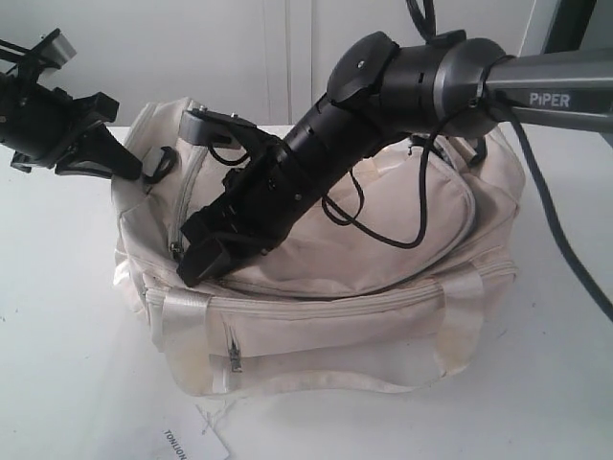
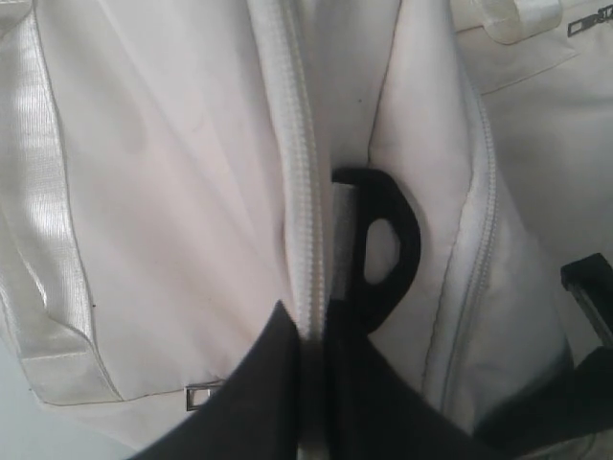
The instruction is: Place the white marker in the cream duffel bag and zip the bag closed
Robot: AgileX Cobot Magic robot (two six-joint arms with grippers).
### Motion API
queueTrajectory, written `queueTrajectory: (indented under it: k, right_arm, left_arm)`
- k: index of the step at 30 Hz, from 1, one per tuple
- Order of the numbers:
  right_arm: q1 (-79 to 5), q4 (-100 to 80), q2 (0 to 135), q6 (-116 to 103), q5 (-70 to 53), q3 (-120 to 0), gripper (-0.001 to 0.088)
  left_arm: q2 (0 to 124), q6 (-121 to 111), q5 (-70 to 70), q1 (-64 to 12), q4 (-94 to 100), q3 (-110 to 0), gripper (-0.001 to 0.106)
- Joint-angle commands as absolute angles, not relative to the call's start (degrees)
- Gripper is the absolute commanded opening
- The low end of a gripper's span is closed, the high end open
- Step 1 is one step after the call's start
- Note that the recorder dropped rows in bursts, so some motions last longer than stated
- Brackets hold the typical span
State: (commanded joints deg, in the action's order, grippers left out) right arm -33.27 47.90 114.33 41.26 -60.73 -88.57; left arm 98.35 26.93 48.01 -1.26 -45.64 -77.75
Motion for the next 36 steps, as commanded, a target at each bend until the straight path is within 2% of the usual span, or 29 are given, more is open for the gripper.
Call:
queueTrajectory:
  k: [4, 6, 14, 27, 36]
  right_arm:
    - [-33.3, 47.9, 112.5, 41.3, -60.1, -88.6, 0.0092]
    - [-33.2, 47.9, 110.7, 41.3, -58.1, -88.6, 0.0047]
    - [-33.2, 47.9, 106.9, 41.1, -56.9, -88.6, 0.0042]
    - [-33.2, 46.7, 106.7, 35.1, -69.5, -88.6, 0.0026]
    - [-33.7, 44.9, 109.4, 30.7, -70.0, -88.6, 0.0026]
  left_arm:
    - [98.4, 26.9, 48.0, -1.3, -45.6, -77.8, 0.000]
    - [98.4, 26.9, 48.0, -1.3, -45.6, -77.8, 0.000]
    - [98.4, 27.1, 48.0, -1.3, -45.6, -77.8, 0.000]
    - [98.4, 27.1, 47.8, -1.3, -45.6, -77.8, 0.000]
    - [98.4, 27.1, 47.6, -1.3, -45.6, -77.8, 0.000]
